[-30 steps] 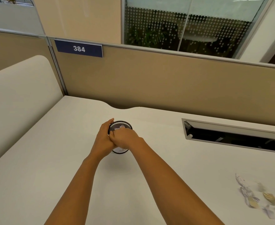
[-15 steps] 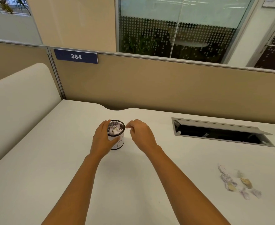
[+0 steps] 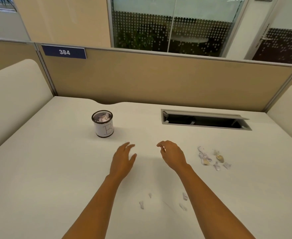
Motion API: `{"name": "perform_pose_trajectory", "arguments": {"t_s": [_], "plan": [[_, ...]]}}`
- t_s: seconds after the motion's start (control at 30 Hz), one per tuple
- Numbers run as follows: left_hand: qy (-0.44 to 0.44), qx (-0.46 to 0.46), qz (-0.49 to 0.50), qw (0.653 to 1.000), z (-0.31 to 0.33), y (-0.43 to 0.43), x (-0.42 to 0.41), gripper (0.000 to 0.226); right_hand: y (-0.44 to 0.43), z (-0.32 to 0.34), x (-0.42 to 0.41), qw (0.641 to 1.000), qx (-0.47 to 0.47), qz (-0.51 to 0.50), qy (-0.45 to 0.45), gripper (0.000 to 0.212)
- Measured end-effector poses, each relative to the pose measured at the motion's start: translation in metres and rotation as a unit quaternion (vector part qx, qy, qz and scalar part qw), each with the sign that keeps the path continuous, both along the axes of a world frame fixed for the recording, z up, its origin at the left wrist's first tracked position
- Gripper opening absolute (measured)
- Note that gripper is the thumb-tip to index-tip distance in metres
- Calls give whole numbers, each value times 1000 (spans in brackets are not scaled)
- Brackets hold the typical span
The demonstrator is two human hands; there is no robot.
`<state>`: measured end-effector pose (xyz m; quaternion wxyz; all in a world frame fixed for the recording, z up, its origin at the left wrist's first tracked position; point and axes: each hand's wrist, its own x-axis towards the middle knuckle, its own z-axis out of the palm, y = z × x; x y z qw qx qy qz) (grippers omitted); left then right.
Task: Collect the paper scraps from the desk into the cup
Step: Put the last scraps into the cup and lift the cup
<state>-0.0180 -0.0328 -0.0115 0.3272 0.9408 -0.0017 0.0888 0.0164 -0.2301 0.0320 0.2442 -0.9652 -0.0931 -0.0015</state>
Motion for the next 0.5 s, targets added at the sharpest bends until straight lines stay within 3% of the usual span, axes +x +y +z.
{"name": "perform_pose_trajectory", "arguments": {"t_s": [0.27, 0.5], "plan": [[123, 66, -62, 988, -33, -68, -65, 47, -64, -41, -56, 993, -72, 56, 74, 36], [121, 115, -57, 984, -40, -86, -114, 49, -84, -63, -108, 989, -111, 90, 44, 43]]}}
